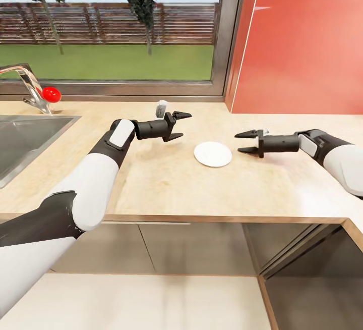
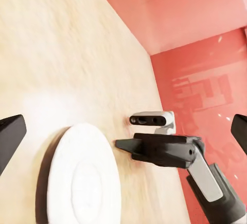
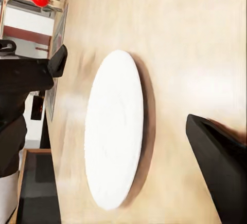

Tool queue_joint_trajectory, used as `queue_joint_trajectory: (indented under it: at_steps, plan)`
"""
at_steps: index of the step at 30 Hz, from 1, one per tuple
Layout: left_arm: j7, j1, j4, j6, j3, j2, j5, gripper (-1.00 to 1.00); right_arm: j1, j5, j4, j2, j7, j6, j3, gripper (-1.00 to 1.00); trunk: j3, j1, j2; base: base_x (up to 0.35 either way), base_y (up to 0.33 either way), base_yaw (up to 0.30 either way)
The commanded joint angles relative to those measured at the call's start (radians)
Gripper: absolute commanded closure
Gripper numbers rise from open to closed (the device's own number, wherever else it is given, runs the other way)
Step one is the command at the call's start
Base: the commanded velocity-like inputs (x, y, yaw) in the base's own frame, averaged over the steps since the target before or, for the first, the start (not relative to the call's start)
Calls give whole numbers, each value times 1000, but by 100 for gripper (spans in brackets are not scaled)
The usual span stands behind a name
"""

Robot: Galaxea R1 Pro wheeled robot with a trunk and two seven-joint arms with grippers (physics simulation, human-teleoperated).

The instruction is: Set up a coffee station on the kitchen countertop: keep the coffee maker on the countertop, move the bottle of coffee from the kitchen shelf to the counter next to the coffee maker, place a paper coffee filter on top of the coffee maker, put the saucer next to the coffee maker with the coffee cup on the saucer, and place the electric kettle next to the coffee maker.

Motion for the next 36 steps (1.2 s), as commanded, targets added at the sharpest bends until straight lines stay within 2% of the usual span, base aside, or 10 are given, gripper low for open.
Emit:
queue_joint_trajectory:
  at_steps: [1, 14, 17, 22, 24, 26, 29, 36]
  plan:
    - [-5, -1, 0, 6, 8, -1, -9, -100, -6, 17, 3, -1, 3, 2, 11, -100, -1, 0, 0, 0, 0, 0]
    - [-5, -1, 1, 6, 9, -1, -9, -100, -23, 15, 2, -4, 2, 13, 9, -100, -1, 0, 0, 0, 0, 0]
    - [-5, -2, 4, 7, 10, -1, -9, -100, -23, 15, 1, 5, 2, 13, 6, -100, -1, 0, 0, 0, 0, 0]
    - [-5, -1, 6, 7, 10, -1, -9, -100, -24, 12, 0, 48, -10, 14, 4, -100, -1, 0, 0, 0, 0, 0]
    - [-5, -2, 6, 7, 10, -1, -9, -100, -24, 10, 0, 54, -26, 13, 4, -100, -1, 0, 0, 0, 0, 0]
    - [-5, -1, 7, 7, 10, -1, -9, -100, -23, 0, 0, 60, -50, 13, 3, -100, -1, 0, 0, 0, 0, 0]
    - [-5, -1, 7, 7, 10, -1, -9, -100, -23, -48, 0, 70, -83, 13, 2, -100, -1, 0, 0, 0, 0, 0]
    - [-5, -2, 11, 8, 10, -1, -9, -100, -23, -73, 0, 76, -129, 13, 0, -100, -1, 0, 0, 0, 0, 0]
